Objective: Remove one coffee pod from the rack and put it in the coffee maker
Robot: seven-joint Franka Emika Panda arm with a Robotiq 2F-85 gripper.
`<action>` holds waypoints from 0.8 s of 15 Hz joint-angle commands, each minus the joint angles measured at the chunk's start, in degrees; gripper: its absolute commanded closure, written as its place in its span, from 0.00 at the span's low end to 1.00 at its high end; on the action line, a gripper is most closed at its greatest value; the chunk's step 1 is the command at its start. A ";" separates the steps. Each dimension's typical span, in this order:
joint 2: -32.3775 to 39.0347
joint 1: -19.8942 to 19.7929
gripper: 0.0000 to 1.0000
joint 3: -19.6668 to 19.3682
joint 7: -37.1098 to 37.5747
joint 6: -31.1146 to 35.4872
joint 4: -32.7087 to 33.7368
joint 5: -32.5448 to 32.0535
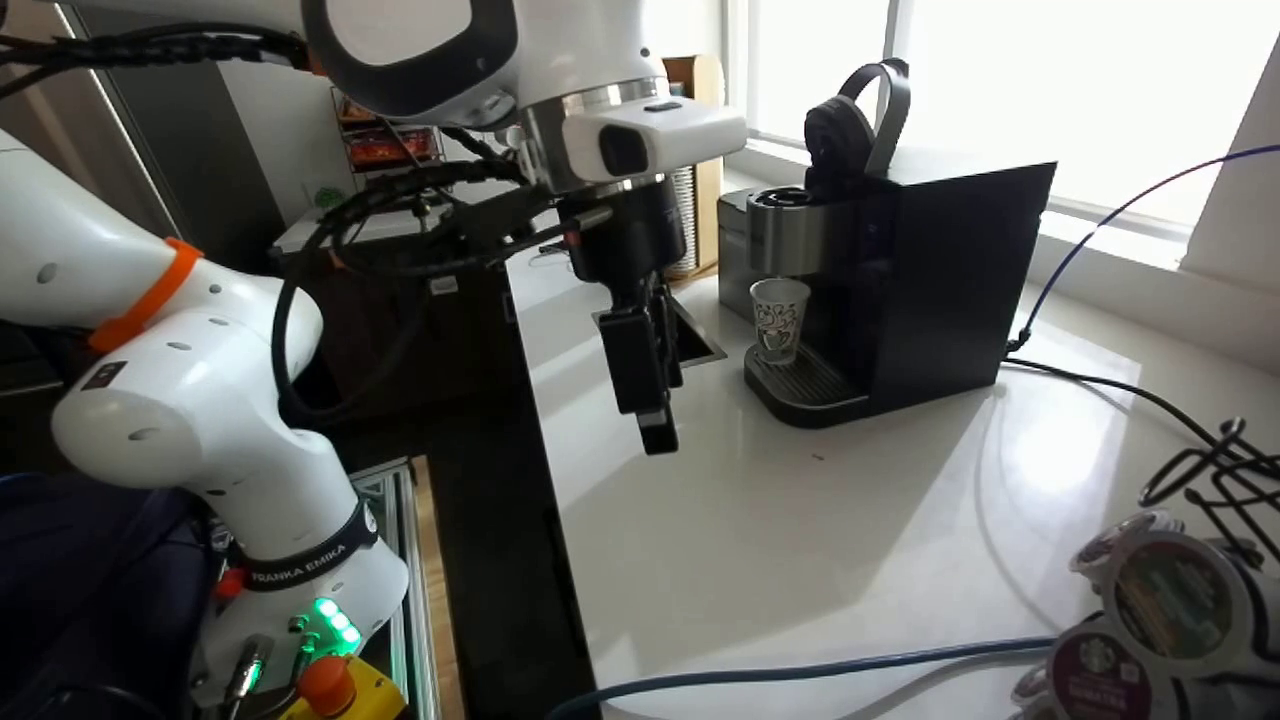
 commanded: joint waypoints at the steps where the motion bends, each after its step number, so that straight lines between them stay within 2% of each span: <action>1: -0.28 -3.29 0.00 -3.42 1.03 6.51 0.14 3.44; 3: 0.43 -6.69 0.00 -3.82 3.34 10.10 0.98 2.27; 4: 0.24 -5.54 0.00 -2.88 0.40 7.69 0.66 2.41; 7: -0.28 -6.51 0.00 -2.01 0.34 8.77 0.11 1.41; 8: 0.81 -9.68 0.00 -0.59 5.18 14.13 -1.20 -2.38; 9: 1.31 -9.31 0.00 -1.62 4.11 15.77 -1.19 -2.08; 10: 1.40 -9.93 0.00 -3.17 0.59 21.50 -2.61 -4.23; 12: 3.78 -13.02 0.00 -3.15 -0.04 30.85 -3.43 -8.73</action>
